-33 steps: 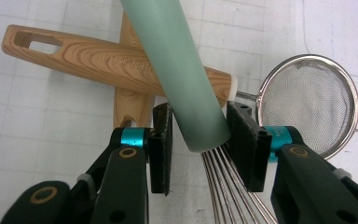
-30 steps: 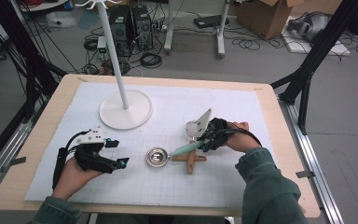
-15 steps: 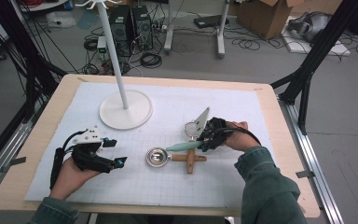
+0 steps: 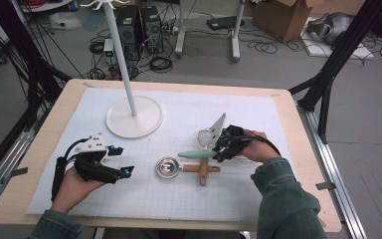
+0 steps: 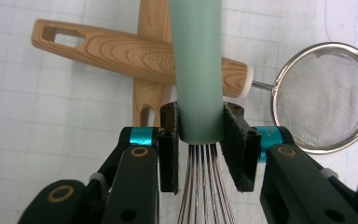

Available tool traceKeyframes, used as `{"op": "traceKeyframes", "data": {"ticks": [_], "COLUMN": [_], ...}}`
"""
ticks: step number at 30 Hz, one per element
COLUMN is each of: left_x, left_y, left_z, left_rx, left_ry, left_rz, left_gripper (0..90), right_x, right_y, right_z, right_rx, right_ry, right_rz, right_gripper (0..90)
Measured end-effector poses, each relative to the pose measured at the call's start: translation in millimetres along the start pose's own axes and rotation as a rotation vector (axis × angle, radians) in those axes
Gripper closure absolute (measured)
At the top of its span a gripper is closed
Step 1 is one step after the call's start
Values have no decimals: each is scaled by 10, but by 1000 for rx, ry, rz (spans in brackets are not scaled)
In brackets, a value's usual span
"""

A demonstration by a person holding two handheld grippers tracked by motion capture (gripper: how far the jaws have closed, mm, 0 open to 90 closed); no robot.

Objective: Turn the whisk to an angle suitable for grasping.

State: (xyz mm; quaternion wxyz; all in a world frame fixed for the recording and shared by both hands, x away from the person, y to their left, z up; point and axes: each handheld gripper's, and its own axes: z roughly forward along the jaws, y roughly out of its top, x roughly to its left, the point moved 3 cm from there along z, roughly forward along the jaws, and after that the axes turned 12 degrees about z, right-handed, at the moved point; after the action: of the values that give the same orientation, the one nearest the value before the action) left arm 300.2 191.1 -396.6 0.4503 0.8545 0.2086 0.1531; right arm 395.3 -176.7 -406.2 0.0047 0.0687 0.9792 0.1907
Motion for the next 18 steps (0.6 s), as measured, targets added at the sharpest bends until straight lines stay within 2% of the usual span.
{"op": "traceKeyframes", "data": {"ticks": [7,8,15,16,18], "left_x": [11,15,19,23,26], "left_y": [17,22,32,31,31], "left_z": [-9,-14,-37,-38,-36], "left_rx": [-5,-6,-11,-10,-11], "left_ry": [-1,3,8,6,5], "left_rz": [1,1,2,4,1], "left_gripper": [209,209,211,211,211], "right_x": [-7,-10,-20,-16,-22], "right_y": [-32,-51,-93,-111,-115], "right_z": [-94,-118,-198,-236,-249], "right_rx": [-39,-42,-66,-75,-81], "right_ry": [12,21,18,13,8], "right_rz": [46,64,98,118,118], "right_gripper": [695,695,696,696,696]}}
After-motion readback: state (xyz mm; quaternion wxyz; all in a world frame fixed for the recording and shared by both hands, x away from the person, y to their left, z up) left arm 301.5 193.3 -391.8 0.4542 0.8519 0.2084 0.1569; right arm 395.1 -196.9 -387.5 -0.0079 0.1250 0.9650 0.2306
